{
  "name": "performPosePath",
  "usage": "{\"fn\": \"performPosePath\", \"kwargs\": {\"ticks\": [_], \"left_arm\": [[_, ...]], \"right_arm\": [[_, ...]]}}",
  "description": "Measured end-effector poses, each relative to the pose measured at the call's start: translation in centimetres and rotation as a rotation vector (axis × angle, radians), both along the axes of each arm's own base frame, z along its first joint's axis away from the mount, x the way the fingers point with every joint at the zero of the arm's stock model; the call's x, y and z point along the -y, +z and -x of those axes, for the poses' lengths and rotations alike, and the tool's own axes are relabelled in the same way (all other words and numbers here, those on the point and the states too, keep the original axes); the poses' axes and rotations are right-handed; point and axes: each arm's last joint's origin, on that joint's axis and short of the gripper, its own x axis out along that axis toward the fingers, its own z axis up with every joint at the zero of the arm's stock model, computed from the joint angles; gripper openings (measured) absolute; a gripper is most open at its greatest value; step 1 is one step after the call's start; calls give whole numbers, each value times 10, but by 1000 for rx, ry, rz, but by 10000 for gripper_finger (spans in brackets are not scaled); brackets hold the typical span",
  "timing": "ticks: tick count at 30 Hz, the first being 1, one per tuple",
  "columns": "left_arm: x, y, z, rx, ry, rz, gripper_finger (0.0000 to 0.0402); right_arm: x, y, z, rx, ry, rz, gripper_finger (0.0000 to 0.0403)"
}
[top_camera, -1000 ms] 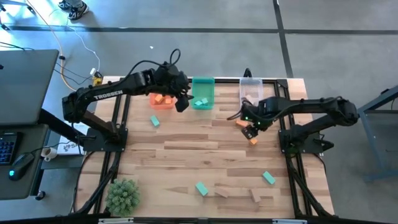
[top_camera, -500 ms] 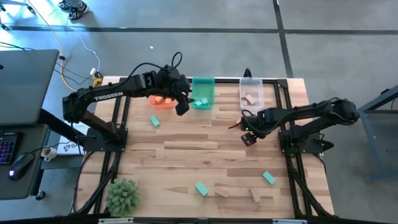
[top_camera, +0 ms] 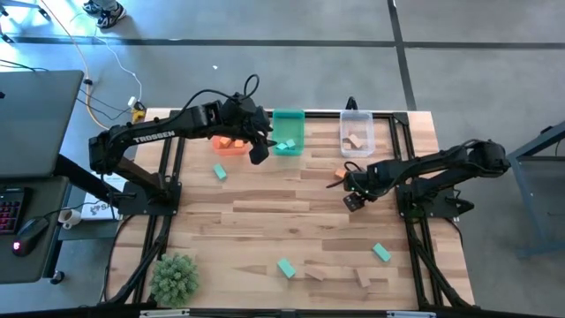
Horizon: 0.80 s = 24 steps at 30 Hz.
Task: Sort & place blocks by color
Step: Put the orange block into the orange bin
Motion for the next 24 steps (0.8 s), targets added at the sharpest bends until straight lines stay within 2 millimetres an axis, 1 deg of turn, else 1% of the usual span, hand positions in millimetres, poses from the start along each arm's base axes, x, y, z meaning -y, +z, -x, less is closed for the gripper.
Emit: {"fn": "performPosePath", "kwargs": {"ticks": [2, 4, 9, 13, 15, 20, 24], "left_arm": [[0, 0, 0, 0, 0, 0, 220], [0, 0, 0, 0, 1, 0, 220], [0, 0, 0, 0, 1, 0, 220], [0, 0, 0, 1, 1, 2, 220], [0, 0, 0, 7, 10, 15, 220], [0, 0, 0, 9, 16, 20, 220], [0, 0, 0, 16, 14, 35, 220]], "right_arm": [[0, -1, 0, 0, -10, -1, 217], [0, -1, 0, 5, -24, -2, 192], [0, 0, -2, 20, -40, -9, 101], [0, 2, -3, 27, -58, -24, 97], [0, 6, -7, 46, -56, -32, 97], [0, 29, -25, 143, -24, -26, 97], [1, 56, -41, 246, 15, 13, 97]]}}
